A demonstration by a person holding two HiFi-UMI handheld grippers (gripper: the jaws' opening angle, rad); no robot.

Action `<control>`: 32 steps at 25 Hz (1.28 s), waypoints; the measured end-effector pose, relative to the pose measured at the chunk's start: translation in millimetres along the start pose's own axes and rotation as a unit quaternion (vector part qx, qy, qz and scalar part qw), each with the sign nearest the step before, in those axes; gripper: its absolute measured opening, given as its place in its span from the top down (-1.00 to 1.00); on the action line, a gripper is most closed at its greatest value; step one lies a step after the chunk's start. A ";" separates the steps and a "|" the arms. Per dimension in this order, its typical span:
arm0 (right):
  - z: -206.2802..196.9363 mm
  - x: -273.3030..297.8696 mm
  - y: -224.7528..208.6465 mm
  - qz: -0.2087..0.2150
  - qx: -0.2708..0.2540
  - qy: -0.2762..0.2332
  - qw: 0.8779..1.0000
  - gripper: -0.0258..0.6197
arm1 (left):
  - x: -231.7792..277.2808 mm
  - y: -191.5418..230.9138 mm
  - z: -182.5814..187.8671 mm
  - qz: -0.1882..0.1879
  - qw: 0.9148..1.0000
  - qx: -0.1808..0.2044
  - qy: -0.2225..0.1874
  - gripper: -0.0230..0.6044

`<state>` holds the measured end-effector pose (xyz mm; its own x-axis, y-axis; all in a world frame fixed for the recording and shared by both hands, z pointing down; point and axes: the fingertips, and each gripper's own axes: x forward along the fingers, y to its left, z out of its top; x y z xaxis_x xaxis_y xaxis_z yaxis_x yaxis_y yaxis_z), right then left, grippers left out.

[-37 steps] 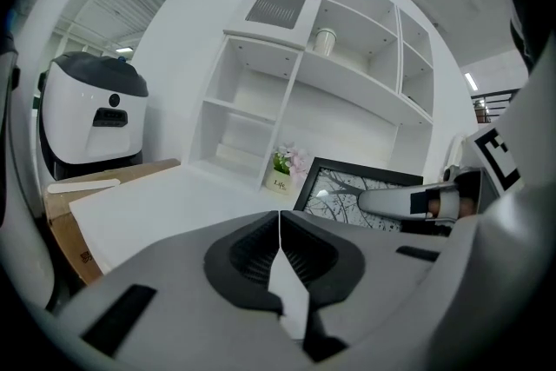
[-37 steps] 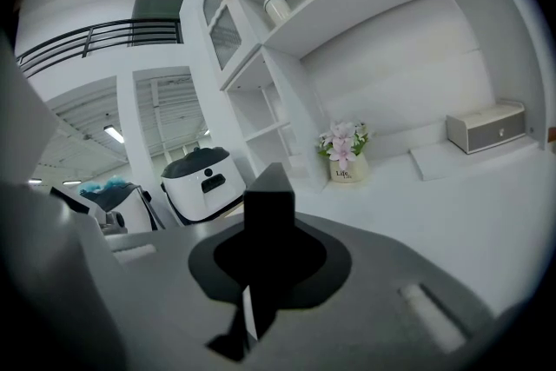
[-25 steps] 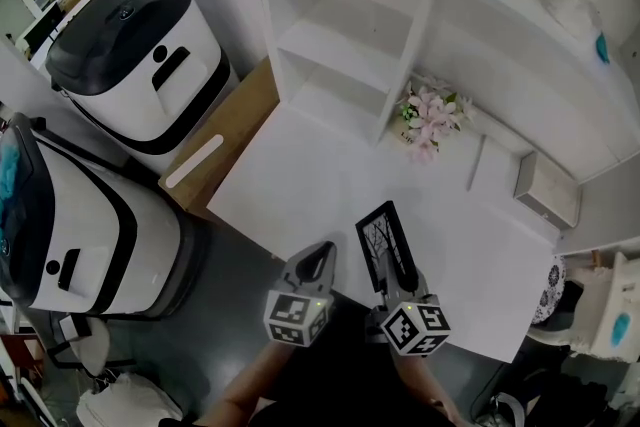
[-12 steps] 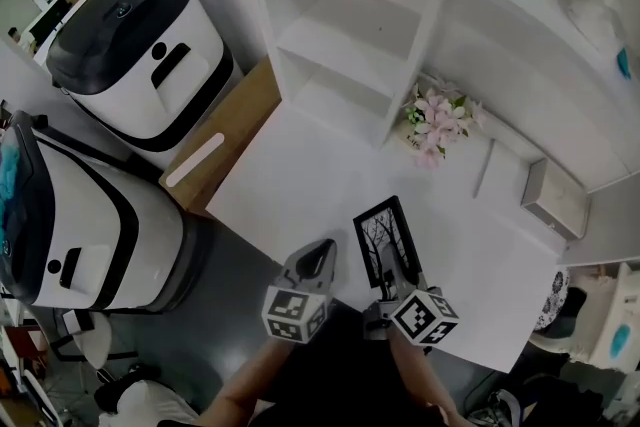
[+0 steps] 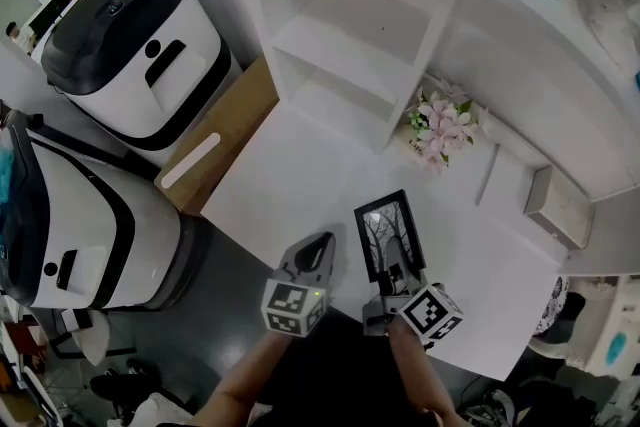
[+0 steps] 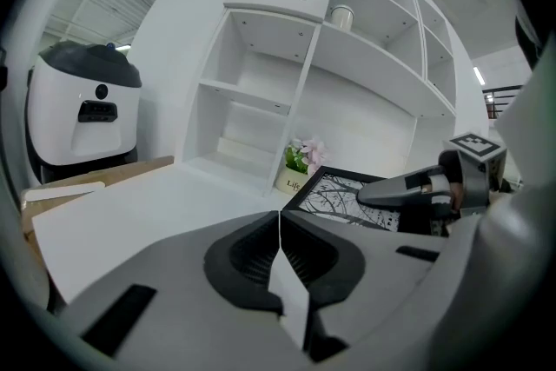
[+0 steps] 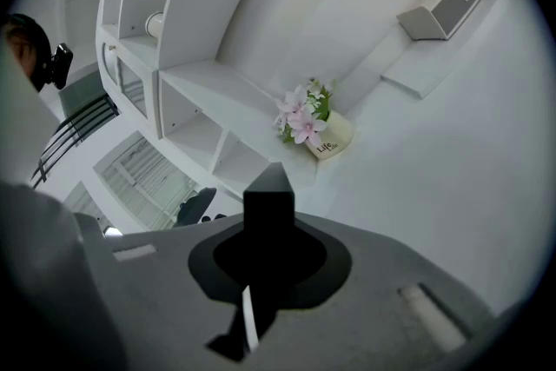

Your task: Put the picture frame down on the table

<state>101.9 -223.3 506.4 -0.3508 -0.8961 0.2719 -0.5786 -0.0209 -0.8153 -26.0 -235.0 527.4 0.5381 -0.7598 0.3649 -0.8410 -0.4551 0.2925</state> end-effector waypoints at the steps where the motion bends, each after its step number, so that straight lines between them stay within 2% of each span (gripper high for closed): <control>1: 0.0 1.5 -3.0 -0.002 0.010 -0.001 1.000 0.88 | 2.8 1.0 0.7 0.001 1.000 0.000 0.000 0.88; 3: 0.4 6.0 -6.5 -0.001 0.032 -0.003 0.999 0.88 | 7.8 3.2 1.4 0.002 1.000 -0.001 -0.001 0.88; 7: 5.0 22.6 0.1 0.040 0.072 -0.011 0.997 0.88 | 17.5 8.0 3.1 0.003 1.000 -0.001 -0.001 0.88; 13: -1.3 32.6 -26.5 -0.014 0.123 -0.003 0.992 0.88 | 30.0 15.5 4.2 0.001 1.000 0.007 0.001 0.88; 15: -2.6 38.0 -31.2 -0.020 0.137 -0.003 0.990 0.88 | 32.7 19.6 3.0 0.002 1.000 0.009 0.002 0.88; 32: -6.4 80.3 -59.4 -0.028 0.217 -0.019 0.976 0.88 | 51.5 46.0 -8.2 0.009 1.000 0.011 0.015 0.88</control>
<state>103.3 -291.2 580.0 -0.2949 -0.9043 0.3088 -0.2274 -0.2474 -0.9418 -36.5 -291.3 566.9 0.5233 -0.7541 0.3969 -0.8519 -0.4516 0.2653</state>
